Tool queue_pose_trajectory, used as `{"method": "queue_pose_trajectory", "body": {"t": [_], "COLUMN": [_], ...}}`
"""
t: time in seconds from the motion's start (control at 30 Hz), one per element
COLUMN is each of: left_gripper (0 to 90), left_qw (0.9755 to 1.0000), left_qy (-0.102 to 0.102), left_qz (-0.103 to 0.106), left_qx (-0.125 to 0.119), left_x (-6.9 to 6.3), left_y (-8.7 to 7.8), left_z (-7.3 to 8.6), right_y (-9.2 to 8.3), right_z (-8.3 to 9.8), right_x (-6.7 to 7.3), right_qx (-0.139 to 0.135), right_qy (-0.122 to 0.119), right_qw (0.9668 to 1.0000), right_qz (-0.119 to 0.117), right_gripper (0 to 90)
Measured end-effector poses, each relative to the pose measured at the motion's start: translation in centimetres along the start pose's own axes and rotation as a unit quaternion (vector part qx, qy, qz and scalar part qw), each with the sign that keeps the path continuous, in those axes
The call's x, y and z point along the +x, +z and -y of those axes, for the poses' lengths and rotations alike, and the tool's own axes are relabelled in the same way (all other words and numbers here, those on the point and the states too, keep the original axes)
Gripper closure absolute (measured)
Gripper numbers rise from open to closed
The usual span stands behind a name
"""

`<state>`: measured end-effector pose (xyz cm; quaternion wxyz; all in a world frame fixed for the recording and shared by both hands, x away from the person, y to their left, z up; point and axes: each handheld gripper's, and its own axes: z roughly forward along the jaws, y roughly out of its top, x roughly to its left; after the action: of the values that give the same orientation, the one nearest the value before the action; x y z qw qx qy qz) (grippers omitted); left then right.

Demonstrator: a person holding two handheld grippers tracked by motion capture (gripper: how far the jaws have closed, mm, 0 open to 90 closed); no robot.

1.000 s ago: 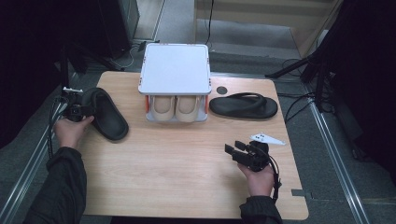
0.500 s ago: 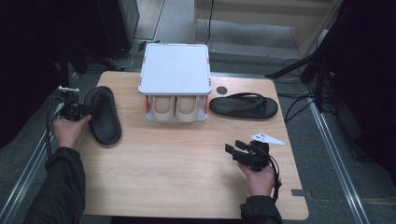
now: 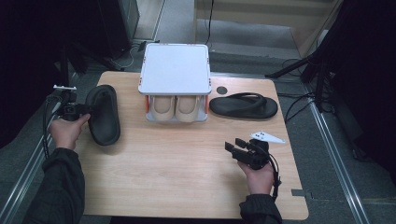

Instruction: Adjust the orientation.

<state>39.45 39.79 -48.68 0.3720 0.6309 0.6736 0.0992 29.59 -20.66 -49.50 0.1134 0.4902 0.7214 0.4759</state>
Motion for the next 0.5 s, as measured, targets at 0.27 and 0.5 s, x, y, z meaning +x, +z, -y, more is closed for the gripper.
{"method": "queue_pose_trajectory", "body": {"t": [0.27,0.5], "left_gripper": [69.5,69.5], "left_qw": [0.9999,0.9991], "left_qy": [0.010,0.041], "left_qz": [0.008,0.011], "left_qx": [0.002,-0.002], "left_x": [-1.6,-3.9], "left_y": [-0.9,-1.8], "left_z": [1.4,3.2], "right_y": [0.5,0.8], "right_z": [-0.5,-1.0], "right_x": [0.2,-0.3], "right_qx": [0.003,-0.001], "right_qy": [-0.013,-0.005], "right_qw": [0.9999,1.0000], "right_qz": [0.004,-0.001], "right_gripper": [46.4,46.6]}}
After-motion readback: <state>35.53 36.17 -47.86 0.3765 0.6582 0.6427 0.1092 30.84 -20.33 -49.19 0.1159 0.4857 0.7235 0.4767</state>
